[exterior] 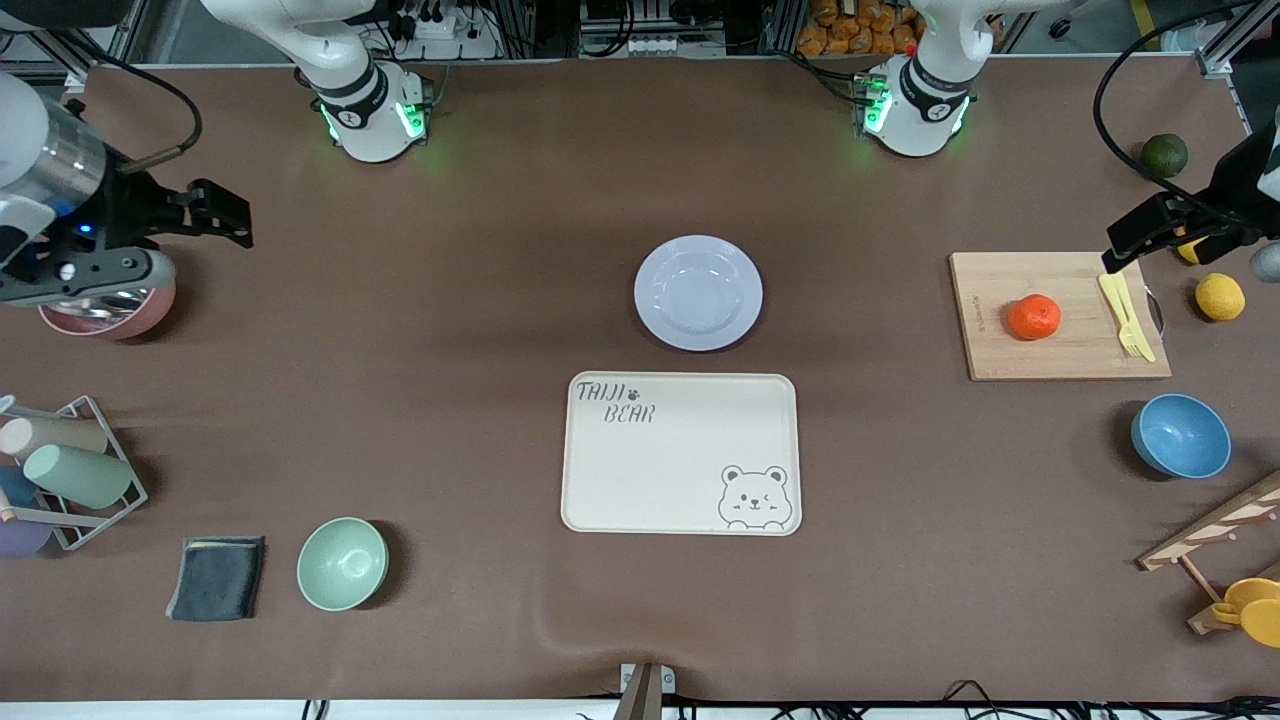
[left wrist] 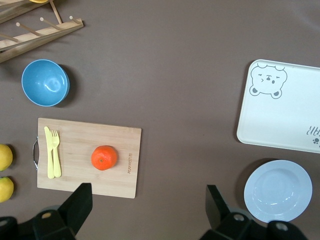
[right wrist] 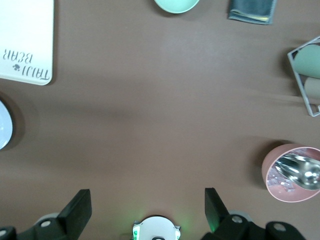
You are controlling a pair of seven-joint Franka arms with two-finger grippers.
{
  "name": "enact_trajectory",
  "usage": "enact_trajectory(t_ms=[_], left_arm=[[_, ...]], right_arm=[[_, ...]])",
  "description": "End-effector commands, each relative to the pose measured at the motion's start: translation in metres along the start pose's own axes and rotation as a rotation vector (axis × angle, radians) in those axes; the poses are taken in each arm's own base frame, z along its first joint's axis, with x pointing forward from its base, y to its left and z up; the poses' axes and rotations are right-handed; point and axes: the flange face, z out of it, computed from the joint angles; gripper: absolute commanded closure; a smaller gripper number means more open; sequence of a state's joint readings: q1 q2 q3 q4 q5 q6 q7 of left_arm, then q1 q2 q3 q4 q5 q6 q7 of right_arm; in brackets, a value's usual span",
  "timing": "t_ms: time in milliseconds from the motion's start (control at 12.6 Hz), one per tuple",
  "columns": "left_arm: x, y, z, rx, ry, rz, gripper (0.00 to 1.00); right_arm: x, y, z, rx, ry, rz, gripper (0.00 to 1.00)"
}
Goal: Place orange and plate with both arms
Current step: 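Move the left gripper toward the orange on the cutting board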
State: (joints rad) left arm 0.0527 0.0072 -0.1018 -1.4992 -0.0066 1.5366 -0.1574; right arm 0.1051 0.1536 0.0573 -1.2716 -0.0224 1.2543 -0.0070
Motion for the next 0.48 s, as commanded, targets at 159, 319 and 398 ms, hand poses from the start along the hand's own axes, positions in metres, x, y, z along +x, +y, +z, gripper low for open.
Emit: enact_trajectory(t_ms=[159, 319, 398], left_arm=[[-0.005, -0.004, -0.006, 0.009, 0.003, 0.007, 0.0], [-0.005, -0.005, -0.006, 0.009, 0.003, 0.005, 0.0], [-0.005, -0.005, -0.006, 0.009, 0.003, 0.005, 0.0]], right_arm=[[0.011, 0.011, -0.021, -0.007, 0.171, 0.026, 0.0], [0.009, 0.016, -0.022, -0.006, 0.171, 0.035, 0.0], [0.007, 0.031, -0.02, -0.002, 0.152, 0.059, 0.0]])
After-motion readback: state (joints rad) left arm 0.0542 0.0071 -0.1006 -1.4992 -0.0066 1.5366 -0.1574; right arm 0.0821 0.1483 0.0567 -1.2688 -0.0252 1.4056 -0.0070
